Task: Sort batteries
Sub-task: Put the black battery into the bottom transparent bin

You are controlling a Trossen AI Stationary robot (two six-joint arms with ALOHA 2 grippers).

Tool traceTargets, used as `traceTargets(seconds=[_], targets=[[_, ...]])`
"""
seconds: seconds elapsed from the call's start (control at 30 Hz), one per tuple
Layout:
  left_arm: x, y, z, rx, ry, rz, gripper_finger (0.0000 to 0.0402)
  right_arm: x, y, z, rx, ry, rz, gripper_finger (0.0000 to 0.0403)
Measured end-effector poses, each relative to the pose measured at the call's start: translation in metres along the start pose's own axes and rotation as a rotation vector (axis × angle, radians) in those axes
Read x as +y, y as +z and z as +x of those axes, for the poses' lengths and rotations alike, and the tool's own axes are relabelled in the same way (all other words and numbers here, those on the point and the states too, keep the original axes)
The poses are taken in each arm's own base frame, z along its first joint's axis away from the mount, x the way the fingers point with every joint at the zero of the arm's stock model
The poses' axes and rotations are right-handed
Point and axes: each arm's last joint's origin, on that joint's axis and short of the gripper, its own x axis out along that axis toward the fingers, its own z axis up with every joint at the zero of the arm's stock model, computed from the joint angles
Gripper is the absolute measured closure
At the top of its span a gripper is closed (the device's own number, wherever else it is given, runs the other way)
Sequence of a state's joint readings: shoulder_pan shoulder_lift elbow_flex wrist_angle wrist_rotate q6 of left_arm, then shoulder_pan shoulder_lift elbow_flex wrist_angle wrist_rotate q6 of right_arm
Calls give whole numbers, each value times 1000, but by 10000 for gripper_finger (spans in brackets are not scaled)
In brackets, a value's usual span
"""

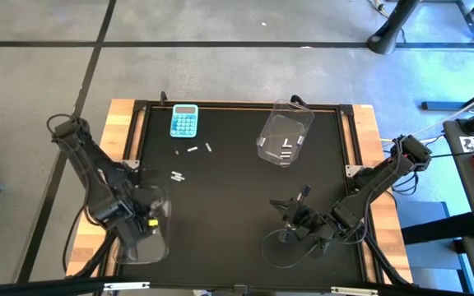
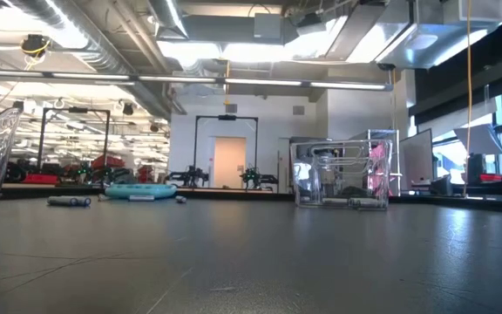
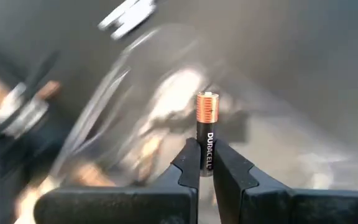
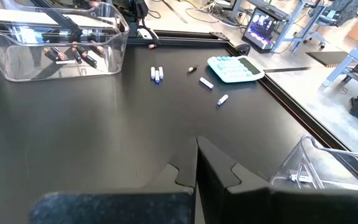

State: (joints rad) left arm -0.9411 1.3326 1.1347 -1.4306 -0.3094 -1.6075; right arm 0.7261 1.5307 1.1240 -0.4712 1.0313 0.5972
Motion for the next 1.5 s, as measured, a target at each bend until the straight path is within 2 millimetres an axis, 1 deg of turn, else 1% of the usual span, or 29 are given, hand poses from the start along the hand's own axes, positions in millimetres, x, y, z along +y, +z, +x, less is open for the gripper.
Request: traceTargets(seconds=[0.1, 0.2, 0.33, 0.47, 0.6, 0.67, 0.87, 1.23, 1.3, 1.4, 1.5], targets=[[8, -7, 14, 70, 77, -33, 391, 0, 0, 0, -1, 0, 1, 396], [9, -12, 32, 102, 16, -39, 391, 0, 0, 0, -1, 1, 1, 396], [9, -21, 61, 159, -75, -45, 391, 0, 0, 0, -1, 0, 1, 396], [17, -28, 88, 240, -48, -76, 391, 0, 0, 0, 0, 0, 1, 396], [23, -32, 102, 273, -28, -103, 391, 0, 0, 0, 0, 0, 1, 396], [24, -33, 104, 279, -27, -98, 390, 0, 0, 0, 0, 0, 1, 396], [24, -33, 104, 287, -33, -73, 352, 0, 0, 0, 0, 0, 1, 396], [25, -33, 103, 281, -40, -112, 313, 0, 0, 0, 0, 0, 0, 396], [24, -30, 96, 267, -62, -118, 305, 0, 0, 0, 0, 0, 0, 396], [24, -24, 79, 258, -94, -151, 300, 0, 0, 0, 0, 0, 0, 396], [21, -18, 62, 231, -173, -165, 299, 0, 0, 0, 0, 0, 0, 396]])
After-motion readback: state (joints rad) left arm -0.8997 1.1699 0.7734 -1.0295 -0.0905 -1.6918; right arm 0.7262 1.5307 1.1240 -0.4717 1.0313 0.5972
